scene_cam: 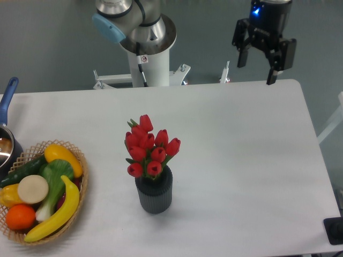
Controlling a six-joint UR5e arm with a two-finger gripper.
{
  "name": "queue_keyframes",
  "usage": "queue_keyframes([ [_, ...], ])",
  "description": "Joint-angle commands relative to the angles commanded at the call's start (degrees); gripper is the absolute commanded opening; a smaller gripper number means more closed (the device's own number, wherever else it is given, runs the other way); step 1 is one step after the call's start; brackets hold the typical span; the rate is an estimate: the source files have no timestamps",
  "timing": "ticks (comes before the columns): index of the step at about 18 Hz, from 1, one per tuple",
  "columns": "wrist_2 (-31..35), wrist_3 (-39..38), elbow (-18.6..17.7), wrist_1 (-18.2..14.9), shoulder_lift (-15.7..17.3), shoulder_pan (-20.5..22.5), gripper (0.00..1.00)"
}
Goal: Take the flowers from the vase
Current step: 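Open the gripper wide while holding it raised above the table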
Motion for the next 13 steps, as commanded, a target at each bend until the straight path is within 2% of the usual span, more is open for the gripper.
queue_keyframes([
  [4,-3.25,-6.94,-1.58,0.79,0.97,0.09,1.00],
  [9,-10.79,-20.20,-5.97,7.81,1.50,-0.09,1.00],
  [11,-13.97,-24.96,-7.12,10.45,1.50,-0.09,1.00],
  [13,-14.42,-30.13,-7.30,12.56,2.02,-0.61,1.00],
])
